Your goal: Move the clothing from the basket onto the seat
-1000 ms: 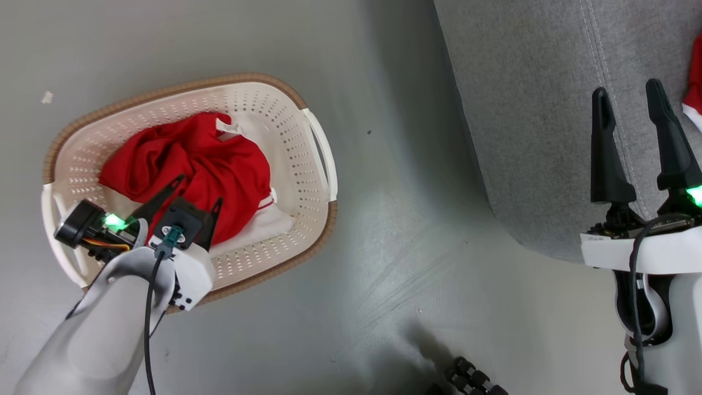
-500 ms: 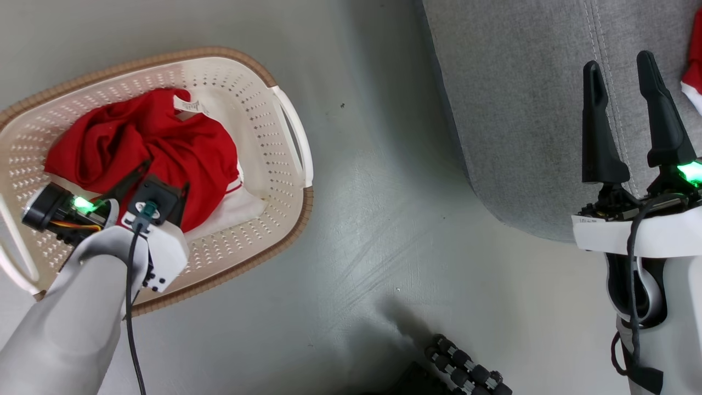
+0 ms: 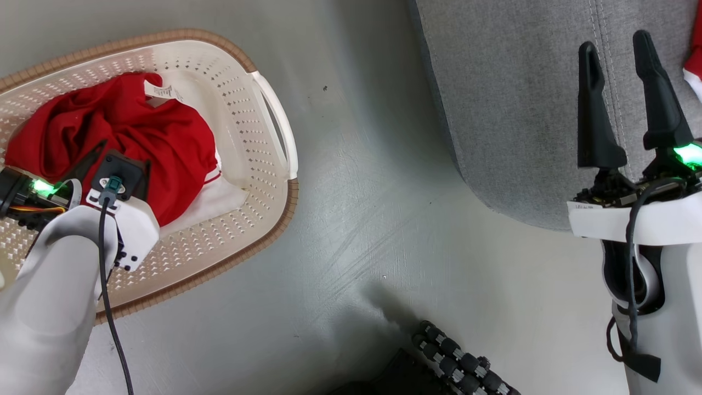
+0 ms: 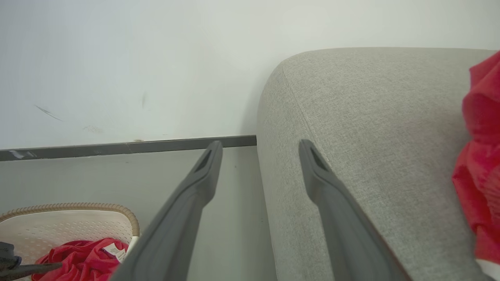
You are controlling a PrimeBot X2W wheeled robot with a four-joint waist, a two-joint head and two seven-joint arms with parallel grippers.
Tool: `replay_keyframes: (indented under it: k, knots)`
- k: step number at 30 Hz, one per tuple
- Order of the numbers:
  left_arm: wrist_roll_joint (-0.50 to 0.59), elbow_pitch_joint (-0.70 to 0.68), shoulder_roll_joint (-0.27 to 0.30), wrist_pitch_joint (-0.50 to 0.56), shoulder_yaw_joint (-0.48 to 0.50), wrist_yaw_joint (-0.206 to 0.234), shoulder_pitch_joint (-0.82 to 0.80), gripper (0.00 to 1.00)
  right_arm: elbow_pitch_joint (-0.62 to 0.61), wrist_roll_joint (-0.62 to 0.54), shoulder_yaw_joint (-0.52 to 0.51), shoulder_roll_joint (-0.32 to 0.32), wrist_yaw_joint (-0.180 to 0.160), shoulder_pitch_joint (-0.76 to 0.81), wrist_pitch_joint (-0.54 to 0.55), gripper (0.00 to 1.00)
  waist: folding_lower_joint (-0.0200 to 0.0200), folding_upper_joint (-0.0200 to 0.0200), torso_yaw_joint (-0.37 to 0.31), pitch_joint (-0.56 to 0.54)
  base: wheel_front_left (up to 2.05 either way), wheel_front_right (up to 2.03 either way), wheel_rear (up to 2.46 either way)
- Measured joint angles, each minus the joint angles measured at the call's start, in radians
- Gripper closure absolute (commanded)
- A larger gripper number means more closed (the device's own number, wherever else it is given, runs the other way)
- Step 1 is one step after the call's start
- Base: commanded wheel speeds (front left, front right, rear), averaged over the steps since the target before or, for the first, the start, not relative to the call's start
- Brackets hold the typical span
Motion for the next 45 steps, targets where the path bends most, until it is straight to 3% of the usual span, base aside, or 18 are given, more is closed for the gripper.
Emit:
replay_keyframes:
  k: [14,15,17,18,20,32,45]
  knots:
    - [-0.002,0.072,-0.011,0.024,0.001,0.0,-0.022,0.02,0.008,0.009,0.02,0.0,0.0,-0.033,0.0,0.0,0.0,0.0,-0.017,0.02,0.0,0.0,0.0]
    - [-0.002,0.075,-0.012,0.024,0.001,0.0,-0.027,0.14,0.01,0.009,0.02,0.0,0.0,-0.033,0.0,0.0,0.0,0.0,-0.018,0.02,0.0,0.0,0.0]
    - [-0.002,0.082,-0.014,0.024,0.001,0.001,-0.031,0.54,0.011,0.009,0.02,0.0,0.0,-0.033,0.0,0.0,0.0,0.0,-0.02,0.019,0.0,0.0,0.0]
    - [-0.002,0.087,-0.016,0.024,0.0,0.002,-0.031,0.63,0.012,0.009,0.02,0.0,0.0,-0.033,0.0,0.0,0.0,0.0,-0.021,0.019,0.0,0.0,0.0]
    - [-0.002,0.098,-0.02,0.025,0.0,0.006,-0.031,1.0,0.013,0.009,0.022,0.0,0.0,-0.033,0.0,0.0,0.0,0.0,-0.023,0.017,0.0,0.0,0.0]
    - [-0.011,0.105,-0.032,-0.005,-0.002,0.004,-0.048,1.0,0.032,0.01,-0.001,0.0,0.0,-0.042,0.0,0.0,0.0,0.0,-0.013,0.002,0.0,0.0,0.0]
    - [-0.03,-0.007,-0.055,-0.133,0.0,-0.015,-0.046,1.0,0.053,0.009,-0.006,0.0,0.0,-0.088,0.0,0.0,0.0,0.0,0.037,-0.053,0.0,0.0,0.0]
